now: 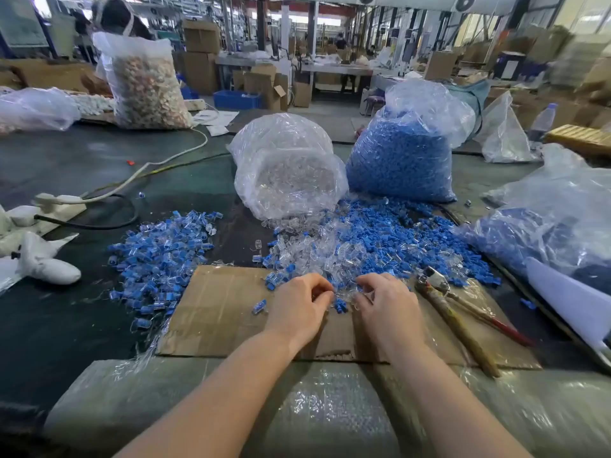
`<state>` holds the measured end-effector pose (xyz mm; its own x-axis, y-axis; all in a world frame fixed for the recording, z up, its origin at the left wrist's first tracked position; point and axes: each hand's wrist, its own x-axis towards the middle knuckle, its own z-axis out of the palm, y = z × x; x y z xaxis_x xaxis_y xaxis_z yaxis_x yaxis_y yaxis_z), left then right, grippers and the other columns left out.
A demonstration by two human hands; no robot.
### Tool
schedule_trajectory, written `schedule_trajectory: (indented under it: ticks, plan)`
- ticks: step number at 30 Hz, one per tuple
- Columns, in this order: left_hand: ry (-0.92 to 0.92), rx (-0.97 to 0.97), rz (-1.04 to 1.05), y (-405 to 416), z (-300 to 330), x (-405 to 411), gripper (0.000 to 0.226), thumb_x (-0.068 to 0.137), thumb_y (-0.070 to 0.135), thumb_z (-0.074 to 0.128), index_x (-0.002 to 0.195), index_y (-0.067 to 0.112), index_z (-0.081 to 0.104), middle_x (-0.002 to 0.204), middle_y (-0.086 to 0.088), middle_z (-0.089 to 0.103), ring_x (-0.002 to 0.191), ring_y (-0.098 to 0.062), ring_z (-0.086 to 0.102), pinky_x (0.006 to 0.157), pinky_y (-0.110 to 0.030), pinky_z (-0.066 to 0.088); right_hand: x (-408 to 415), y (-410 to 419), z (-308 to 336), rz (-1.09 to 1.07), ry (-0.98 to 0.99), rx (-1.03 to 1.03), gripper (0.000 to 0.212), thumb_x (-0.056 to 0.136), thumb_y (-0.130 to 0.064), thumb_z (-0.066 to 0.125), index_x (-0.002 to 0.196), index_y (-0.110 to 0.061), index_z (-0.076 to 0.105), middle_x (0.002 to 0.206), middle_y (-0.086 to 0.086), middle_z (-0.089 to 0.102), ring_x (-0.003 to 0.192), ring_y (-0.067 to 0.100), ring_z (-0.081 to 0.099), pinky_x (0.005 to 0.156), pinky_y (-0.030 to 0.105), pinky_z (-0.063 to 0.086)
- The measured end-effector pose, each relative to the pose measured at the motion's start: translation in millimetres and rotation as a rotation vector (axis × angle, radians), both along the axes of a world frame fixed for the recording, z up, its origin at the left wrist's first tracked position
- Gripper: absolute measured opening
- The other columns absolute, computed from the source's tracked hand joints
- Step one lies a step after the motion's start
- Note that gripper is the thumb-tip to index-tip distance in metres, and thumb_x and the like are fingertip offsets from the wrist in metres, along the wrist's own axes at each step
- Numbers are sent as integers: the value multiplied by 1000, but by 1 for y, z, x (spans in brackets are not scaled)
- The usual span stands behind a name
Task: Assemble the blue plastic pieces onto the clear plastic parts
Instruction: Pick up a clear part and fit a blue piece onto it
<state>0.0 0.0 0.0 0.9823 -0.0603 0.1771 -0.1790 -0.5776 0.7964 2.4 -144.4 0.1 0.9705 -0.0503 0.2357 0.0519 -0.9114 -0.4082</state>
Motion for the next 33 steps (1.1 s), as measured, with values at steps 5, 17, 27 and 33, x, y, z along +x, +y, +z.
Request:
schedule_trajectory:
  ticks: [5, 17, 27, 33]
  plan:
    - [-47, -10, 99, -9, -6, 10, 15, 88, 15, 61, 103, 16, 66, 92, 6, 64, 81, -3, 56, 74, -8, 41, 9, 6, -8, -64, -52, -152, 24, 93, -34, 48, 114, -33, 59, 110, -9, 59, 109, 16, 47, 91, 35, 31]
    - [-255, 31, 165, -18, -21, 19, 18, 87, 14, 62, 104, 12, 65, 96, 3, 60, 94, -11, 53, 87, -21, 43, 18, 10, -24, -98, -291, 48, 10, 82, -14, 69, 87, -21, 73, 80, -3, 70, 79, 23, 59, 78, 37, 30]
    - [-299, 62, 118, -17, -20, 15, 25, 85, 15, 65, 110, 15, 66, 98, 3, 60, 95, -9, 50, 88, -18, 39, 16, 10, -28, 2, -405, 48, 14, 75, -7, 74, 77, -20, 68, 69, -6, 66, 67, 21, 61, 73, 31, 23]
    - [-319, 36, 139, -17, -17, 15, 20, 81, 12, 69, 101, 13, 71, 87, 9, 52, 87, -9, 50, 80, -16, 39, 15, 11, -27, 50, -420, 23, 12, 77, -14, 60, 79, -21, 70, 72, -7, 66, 69, 20, 60, 74, 32, 26]
